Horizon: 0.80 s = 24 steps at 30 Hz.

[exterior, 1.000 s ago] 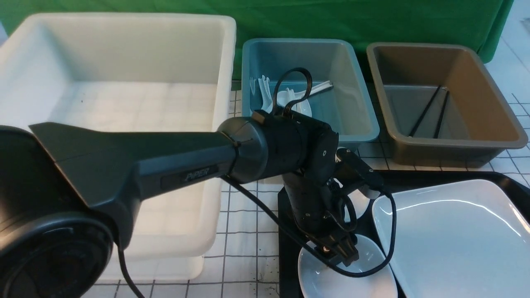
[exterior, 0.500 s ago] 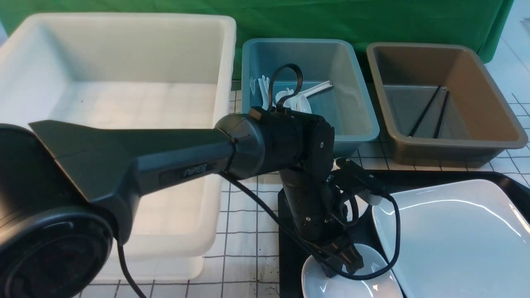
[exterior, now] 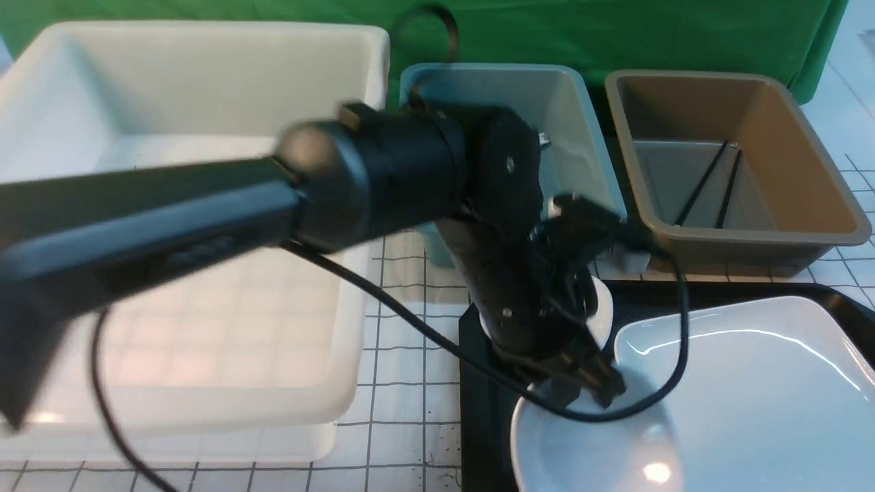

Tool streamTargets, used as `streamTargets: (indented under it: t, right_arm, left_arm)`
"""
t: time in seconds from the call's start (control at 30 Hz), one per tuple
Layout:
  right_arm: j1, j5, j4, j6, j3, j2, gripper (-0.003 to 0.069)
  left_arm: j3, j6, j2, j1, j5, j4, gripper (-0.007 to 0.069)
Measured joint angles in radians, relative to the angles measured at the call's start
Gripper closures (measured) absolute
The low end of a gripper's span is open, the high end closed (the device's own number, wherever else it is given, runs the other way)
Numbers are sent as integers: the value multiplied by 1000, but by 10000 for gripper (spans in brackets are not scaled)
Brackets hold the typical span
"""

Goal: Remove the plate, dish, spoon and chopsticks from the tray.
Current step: Use the left arm to grab a small plate from the dinner plate, then use the left arm to put the small plate into the large storage box on the left

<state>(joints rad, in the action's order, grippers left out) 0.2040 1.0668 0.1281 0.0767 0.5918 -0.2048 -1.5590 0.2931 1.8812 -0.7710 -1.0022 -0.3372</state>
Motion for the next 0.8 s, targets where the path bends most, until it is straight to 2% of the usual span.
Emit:
streamTargets:
  t: [0.2, 0.33, 0.43, 0.57, 0.63, 0.67, 0.73, 0.77, 0.8]
  right_arm:
    - [0, 0, 0, 0, 0, 0, 481]
    - [0, 0, 0, 0, 0, 0, 480]
    - [0, 0, 0, -1, 0, 0, 480]
    - [0, -1, 0, -1, 0, 0, 480]
    - [0, -1, 0, -1, 0, 0, 480]
    - [0, -1, 0, -2, 0, 0, 480]
    - [0, -1, 0, -2, 0, 0, 480]
    - [0, -1, 0, -2, 0, 0, 480]
    - [0, -3, 0, -2, 0, 0, 480]
  left_arm:
    - [0, -22, -189, 11, 30, 3, 616]
    - [0, -74, -323, 73, 72, 131, 617]
    - [0, -182, -378, 206, 21, 252, 617]
    - [8, -216, -384, 420, -87, 283, 617]
    - [18, -220, -384, 476, -94, 273, 617]
    - [46, -221, -385, 578, -81, 232, 617]
    - [96, -222, -385, 672, -31, 165, 617]
    - [103, -222, -385, 681, -23, 146, 617]
    - [150, -218, -385, 740, 26, 81, 617]
